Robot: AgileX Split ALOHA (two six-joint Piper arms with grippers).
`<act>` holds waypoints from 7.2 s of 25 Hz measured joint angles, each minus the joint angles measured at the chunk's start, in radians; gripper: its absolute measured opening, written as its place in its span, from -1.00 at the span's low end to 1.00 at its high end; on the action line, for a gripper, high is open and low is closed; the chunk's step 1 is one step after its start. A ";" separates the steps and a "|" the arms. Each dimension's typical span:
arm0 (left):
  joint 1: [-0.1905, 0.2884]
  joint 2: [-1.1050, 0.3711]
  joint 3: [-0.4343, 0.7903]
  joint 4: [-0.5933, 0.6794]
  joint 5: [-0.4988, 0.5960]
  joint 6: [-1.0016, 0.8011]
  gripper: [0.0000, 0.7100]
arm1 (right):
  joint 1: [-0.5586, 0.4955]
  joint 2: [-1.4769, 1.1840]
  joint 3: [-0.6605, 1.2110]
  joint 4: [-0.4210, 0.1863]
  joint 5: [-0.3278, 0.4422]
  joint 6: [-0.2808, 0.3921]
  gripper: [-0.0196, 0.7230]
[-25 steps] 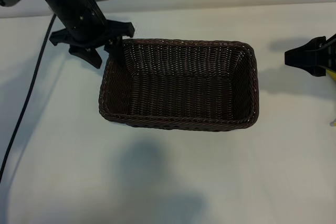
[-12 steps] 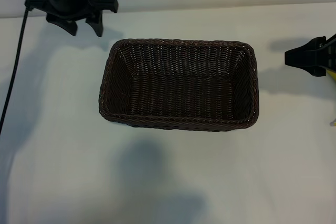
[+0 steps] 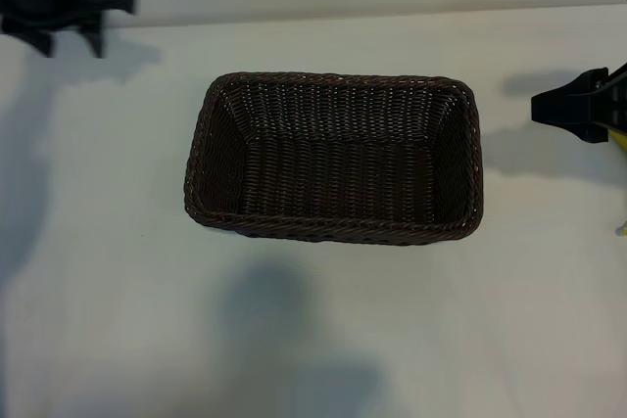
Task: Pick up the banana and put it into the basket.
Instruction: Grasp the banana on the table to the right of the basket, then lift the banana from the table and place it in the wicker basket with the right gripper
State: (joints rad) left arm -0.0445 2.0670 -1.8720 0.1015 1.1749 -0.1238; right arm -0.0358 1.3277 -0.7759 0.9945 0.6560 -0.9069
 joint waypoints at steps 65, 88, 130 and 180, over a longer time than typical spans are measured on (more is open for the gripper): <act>0.112 -1.839 1.370 -0.092 -0.124 0.109 0.50 | 0.000 0.000 0.000 0.000 -0.001 0.003 0.63; 0.075 -2.074 1.373 -0.092 -0.123 0.109 0.49 | 0.000 0.132 -0.187 -0.317 0.021 0.316 0.63; 0.075 -2.074 1.373 -0.091 -0.123 0.106 0.49 | -0.199 0.626 -0.389 -0.799 0.104 0.631 0.63; 0.075 -2.074 1.375 -0.091 -0.123 0.110 0.49 | 0.363 0.583 -0.895 -0.807 0.523 0.641 0.21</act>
State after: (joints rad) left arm 0.0301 -0.0071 -0.4967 0.0100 1.0515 -0.0139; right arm 0.3275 1.9104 -1.6712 0.1874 1.1795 -0.2656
